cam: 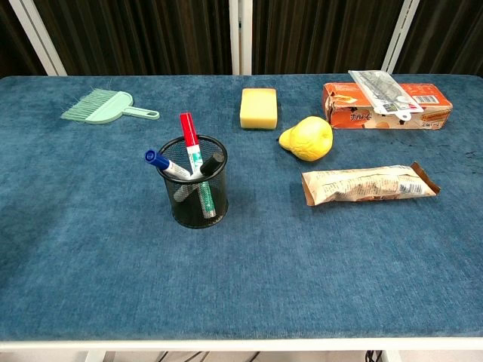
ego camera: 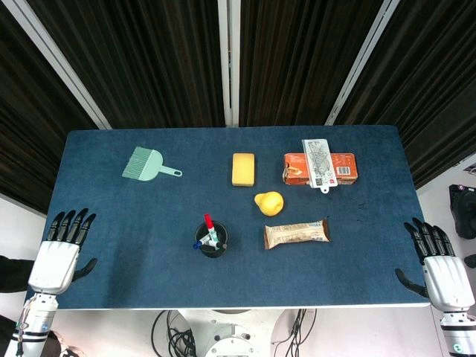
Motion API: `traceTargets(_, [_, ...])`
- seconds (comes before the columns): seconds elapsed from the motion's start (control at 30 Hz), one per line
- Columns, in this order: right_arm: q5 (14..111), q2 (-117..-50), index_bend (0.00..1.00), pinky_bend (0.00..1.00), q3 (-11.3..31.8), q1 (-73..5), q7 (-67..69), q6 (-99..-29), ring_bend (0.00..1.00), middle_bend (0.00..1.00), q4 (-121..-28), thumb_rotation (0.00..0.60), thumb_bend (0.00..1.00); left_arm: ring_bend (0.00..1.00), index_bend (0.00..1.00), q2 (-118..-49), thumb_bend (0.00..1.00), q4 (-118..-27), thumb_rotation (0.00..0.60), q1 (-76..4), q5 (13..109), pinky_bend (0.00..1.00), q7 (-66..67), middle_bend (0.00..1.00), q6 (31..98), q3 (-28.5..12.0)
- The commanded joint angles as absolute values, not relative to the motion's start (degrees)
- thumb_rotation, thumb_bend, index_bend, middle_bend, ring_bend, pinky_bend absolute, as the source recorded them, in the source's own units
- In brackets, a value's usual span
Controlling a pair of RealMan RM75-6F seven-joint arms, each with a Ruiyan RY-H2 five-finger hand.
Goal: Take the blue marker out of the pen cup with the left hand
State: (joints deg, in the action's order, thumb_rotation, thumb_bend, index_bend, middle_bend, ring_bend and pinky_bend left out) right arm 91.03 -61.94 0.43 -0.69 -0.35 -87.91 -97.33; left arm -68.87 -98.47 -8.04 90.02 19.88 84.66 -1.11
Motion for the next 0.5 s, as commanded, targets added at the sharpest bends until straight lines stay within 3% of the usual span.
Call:
traceTargets(0.03, [91.0,-61.9,0.00,0.00,0.5,-0.7,-0.3,-87.9,0.00,0.00,-97.3,0.600,0.18,0.00,0.05,-68.8,0.20,-98.6,0.600,-8.1,90.0,0.00,19.9,0.00,84.6,-1.1])
traceTargets(0.5, [90.2,-61.6,0.00,0.00,1.1,-1.6,-0.6,-86.6,0.00,0.00,-98.2,0.600,0.18,0.00,0.06,-69.0,0.20,-99.3,0.600,-7.7,92.3,0.00,19.7,0.00,85.6,-0.4])
